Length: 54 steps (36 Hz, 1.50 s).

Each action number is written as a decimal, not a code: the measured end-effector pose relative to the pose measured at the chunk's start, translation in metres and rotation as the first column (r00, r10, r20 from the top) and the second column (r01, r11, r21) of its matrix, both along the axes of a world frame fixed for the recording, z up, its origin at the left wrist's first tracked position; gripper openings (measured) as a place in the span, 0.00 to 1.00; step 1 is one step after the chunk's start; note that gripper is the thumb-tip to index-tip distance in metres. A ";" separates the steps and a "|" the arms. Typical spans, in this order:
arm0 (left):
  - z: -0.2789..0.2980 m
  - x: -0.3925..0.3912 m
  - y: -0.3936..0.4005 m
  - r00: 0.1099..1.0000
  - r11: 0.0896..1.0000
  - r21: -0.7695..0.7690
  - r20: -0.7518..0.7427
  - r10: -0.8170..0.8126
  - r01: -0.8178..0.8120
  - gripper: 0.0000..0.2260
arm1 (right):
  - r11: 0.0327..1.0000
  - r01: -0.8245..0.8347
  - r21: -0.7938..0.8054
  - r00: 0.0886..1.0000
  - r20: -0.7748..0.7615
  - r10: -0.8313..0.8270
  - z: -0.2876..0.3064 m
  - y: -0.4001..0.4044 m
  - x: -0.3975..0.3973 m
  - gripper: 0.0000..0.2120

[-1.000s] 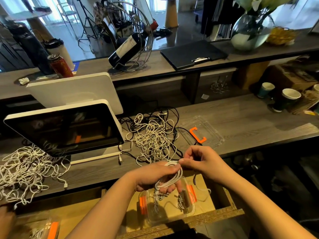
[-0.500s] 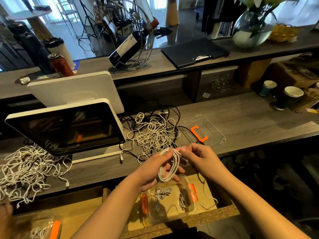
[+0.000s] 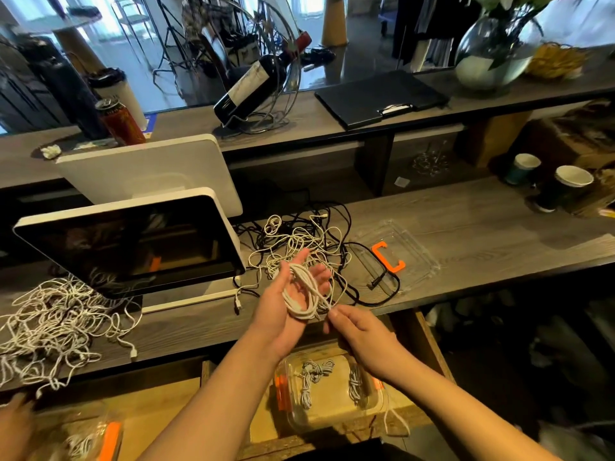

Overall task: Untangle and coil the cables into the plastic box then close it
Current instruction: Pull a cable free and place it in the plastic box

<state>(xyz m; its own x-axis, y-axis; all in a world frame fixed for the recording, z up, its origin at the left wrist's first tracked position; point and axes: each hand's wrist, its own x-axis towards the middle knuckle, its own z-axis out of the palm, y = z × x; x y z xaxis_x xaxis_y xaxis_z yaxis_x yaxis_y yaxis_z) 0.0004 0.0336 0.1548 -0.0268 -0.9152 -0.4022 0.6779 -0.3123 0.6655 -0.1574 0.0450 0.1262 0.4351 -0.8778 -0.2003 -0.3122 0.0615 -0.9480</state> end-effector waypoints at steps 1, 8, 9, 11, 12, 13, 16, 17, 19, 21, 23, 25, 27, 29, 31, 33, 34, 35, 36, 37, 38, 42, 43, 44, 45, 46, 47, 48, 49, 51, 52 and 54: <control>0.000 0.001 -0.001 1.000 1.000 0.008 -0.006 0.012 -0.012 0.20 | 1.000 -0.001 0.009 1.000 -0.009 0.001 -0.003 0.002 0.001 0.16; -0.004 0.010 -0.003 0.998 0.996 0.089 0.060 0.023 -0.028 0.21 | 0.997 0.065 -0.037 0.995 -0.078 -0.068 -0.001 0.001 0.004 0.17; -0.003 0.011 -0.003 0.998 0.995 0.097 0.059 0.026 -0.032 0.21 | 0.995 0.088 -0.049 0.992 -0.087 -0.092 0.001 -0.001 0.003 0.17; 0.000 0.014 -0.003 0.999 0.994 0.110 0.039 0.017 -0.022 0.21 | 0.986 0.146 -0.076 0.982 -0.109 -0.154 0.005 -0.007 -0.001 0.19; 0.002 0.014 -0.003 1.000 0.993 0.122 0.019 0.007 -0.009 0.21 | 0.980 0.177 -0.089 0.976 -0.116 -0.187 0.007 -0.010 -0.003 0.19; 0.004 0.015 -0.002 1.000 0.991 0.135 -0.006 -0.005 0.005 0.21 | 0.974 0.207 -0.097 0.969 -0.118 -0.217 0.009 -0.014 -0.004 0.19; 0.010 0.015 -0.001 0.997 0.986 0.157 -0.064 -0.048 0.058 0.22 | 0.956 0.273 -0.102 0.950 -0.128 -0.285 0.012 -0.022 -0.007 0.20; 0.011 0.015 -0.001 0.995 0.984 0.158 -0.072 -0.066 0.077 0.22 | 0.953 0.286 -0.098 0.946 -0.131 -0.297 0.012 -0.023 -0.007 0.20; 0.012 0.016 -0.002 0.991 0.980 0.163 -0.085 -0.101 0.114 0.22 | 0.950 0.300 -0.091 0.940 -0.139 -0.310 0.011 -0.025 -0.007 0.20; 0.013 0.017 -0.004 0.987 0.974 0.176 -0.092 -0.128 0.143 0.22 | 0.947 0.309 -0.091 0.936 -0.146 -0.319 0.009 -0.027 -0.006 0.20; 0.015 0.018 -0.004 0.985 0.968 0.191 -0.089 -0.146 0.160 0.23 | 0.941 0.326 -0.092 0.929 -0.151 -0.337 0.006 -0.028 -0.005 0.21; 0.016 0.018 -0.004 0.983 0.965 0.198 -0.093 -0.158 0.174 0.23 | 0.930 0.355 -0.095 0.918 -0.152 -0.366 0.003 -0.031 -0.006 0.20; 0.016 0.018 -0.004 0.979 0.961 0.192 -0.095 -0.182 0.197 0.22 | 0.921 0.378 -0.096 0.910 -0.144 -0.389 0.001 -0.034 -0.006 0.21; 0.016 0.017 -0.003 0.971 0.954 0.184 -0.090 -0.223 0.236 0.22 | 0.914 0.395 -0.096 0.905 -0.130 -0.404 0.001 -0.037 -0.007 0.21; 0.017 0.016 -0.002 0.957 0.941 0.173 -0.076 -0.281 0.291 0.23 | 0.909 0.410 -0.079 0.901 -0.118 -0.417 0.001 -0.039 -0.008 0.21; 0.021 0.014 0.000 0.936 0.923 0.159 -0.054 -0.347 0.352 0.23 | 0.907 0.418 -0.052 0.900 -0.114 -0.421 0.000 -0.041 -0.010 0.21; 0.022 0.014 0.001 0.926 0.914 0.150 -0.037 -0.377 0.378 0.23 | 0.909 0.413 -0.045 0.902 -0.115 -0.416 0.000 -0.041 -0.011 0.21; 0.022 0.014 0.002 0.916 0.906 0.141 -0.016 -0.400 0.398 0.23 | 0.913 0.406 -0.043 0.906 -0.115 -0.408 -0.001 -0.040 -0.013 0.21; 0.023 0.015 0.002 0.909 0.901 0.134 0.002 -0.417 0.413 0.22 | 0.917 0.396 -0.047 0.910 -0.116 -0.399 -0.001 -0.039 -0.013 0.20; 0.023 0.015 0.002 0.904 0.897 0.127 0.012 -0.427 0.422 0.22 | 0.920 0.388 -0.052 0.913 -0.119 -0.391 -0.002 -0.037 -0.014 0.20; 0.023 0.016 0.002 0.902 0.897 0.122 0.016 -0.430 0.426 0.22 | 0.923 0.380 -0.055 0.915 -0.125 -0.384 -0.003 -0.034 -0.014 0.21; 0.020 0.016 0.000 0.924 0.921 0.112 0.047 -0.379 0.372 0.20 | 0.950 0.309 -0.049 0.934 -0.173 -0.312 -0.005 -0.025 -0.010 0.23; 0.018 0.015 0.000 0.932 0.931 0.106 0.063 -0.356 0.349 0.20 | 0.956 0.291 -0.048 0.938 -0.183 -0.295 -0.005 -0.024 -0.009 0.23; 0.016 0.014 0.000 0.940 0.941 0.099 0.075 -0.332 0.325 0.20 | 0.961 0.274 -0.042 0.942 -0.189 -0.276 -0.005 -0.023 -0.007 0.23; 0.014 0.013 0.000 0.949 0.950 0.094 0.080 -0.305 0.298 0.20 | 0.967 0.253 -0.028 0.949 -0.189 -0.254 -0.005 -0.023 -0.006 0.23; 0.013 0.012 0.000 0.958 0.959 0.087 0.075 -0.278 0.271 0.20 | 0.974 0.227 -0.006 0.958 -0.181 -0.224 -0.005 -0.022 -0.004 0.23; 0.012 0.012 -0.001 0.965 0.965 0.082 0.068 -0.254 0.249 0.20 | 0.980 0.197 0.021 0.967 -0.171 -0.191 -0.004 -0.020 -0.002 0.23; 0.011 0.012 -0.001 0.969 0.969 0.077 0.059 -0.239 0.235 0.20 | 0.984 0.172 0.046 0.974 -0.160 -0.163 -0.004 -0.018 0.001 0.23; 0.011 0.013 -0.003 0.971 0.971 0.071 0.053 -0.233 0.229 0.21 | 0.986 0.153 0.063 0.978 -0.154 -0.142 -0.004 -0.015 0.004 0.23; 0.011 0.014 -0.005 0.973 0.973 0.051 0.038 -0.228 0.226 0.21 | 0.991 0.119 0.063 0.982 -0.158 -0.108 -0.003 -0.009 0.010 0.23; 0.012 0.015 -0.007 0.975 0.975 0.041 0.031 -0.219 0.218 0.22 | 0.994 0.095 0.056 0.982 -0.166 -0.084 -0.002 -0.005 0.013 0.23; 0.010 0.017 -0.010 0.981 0.983 0.041 0.063 -0.182 0.179 0.22 | 0.998 0.043 0.055 0.982 -0.188 -0.032 0.000 0.000 0.020 0.23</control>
